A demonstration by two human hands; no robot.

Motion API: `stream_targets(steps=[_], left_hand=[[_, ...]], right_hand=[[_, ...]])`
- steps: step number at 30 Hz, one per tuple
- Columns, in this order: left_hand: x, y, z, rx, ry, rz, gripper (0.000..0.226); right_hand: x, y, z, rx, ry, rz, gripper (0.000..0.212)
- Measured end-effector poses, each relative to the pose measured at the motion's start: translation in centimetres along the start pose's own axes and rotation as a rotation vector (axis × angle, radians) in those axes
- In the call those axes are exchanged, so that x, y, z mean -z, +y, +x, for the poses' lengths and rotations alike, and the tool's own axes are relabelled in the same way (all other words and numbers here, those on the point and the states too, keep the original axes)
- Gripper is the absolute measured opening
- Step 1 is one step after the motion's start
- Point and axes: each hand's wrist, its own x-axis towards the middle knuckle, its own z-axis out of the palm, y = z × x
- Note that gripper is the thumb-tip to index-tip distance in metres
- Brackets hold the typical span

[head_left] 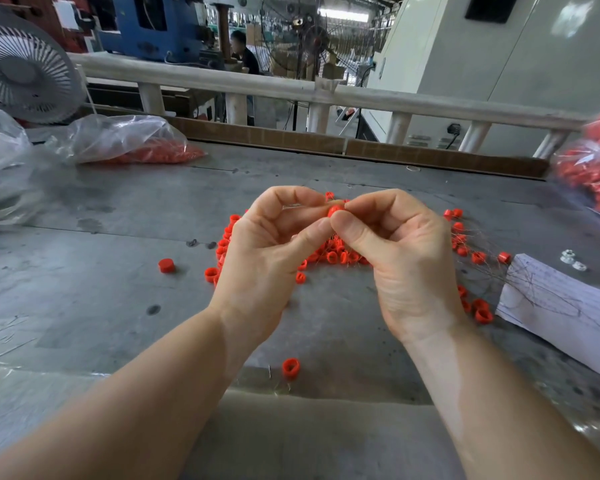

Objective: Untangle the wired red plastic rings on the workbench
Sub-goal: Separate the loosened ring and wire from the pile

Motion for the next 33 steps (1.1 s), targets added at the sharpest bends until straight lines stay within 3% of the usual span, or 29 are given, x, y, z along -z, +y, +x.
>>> stream_targets(steps=[4, 17, 33], left_hand=[[0.1, 0.2, 0.0, 0.02, -0.068, 0.017, 0.023], [0.1, 0.4, -0.1, 0.005, 0.064, 0.222, 0.021], [-0.1, 0.3, -0.5, 0.075, 0.046, 0.24, 0.017]], right_hand=[[0.3, 0.0, 0.2, 0.011, 0.019, -0.028, 0.008], [0.5, 0.5, 0.2, 0.124, -0.082, -0.299, 0.009], [0.6, 1.2, 0.4, -0.001, -0.038, -0.236, 0.006]])
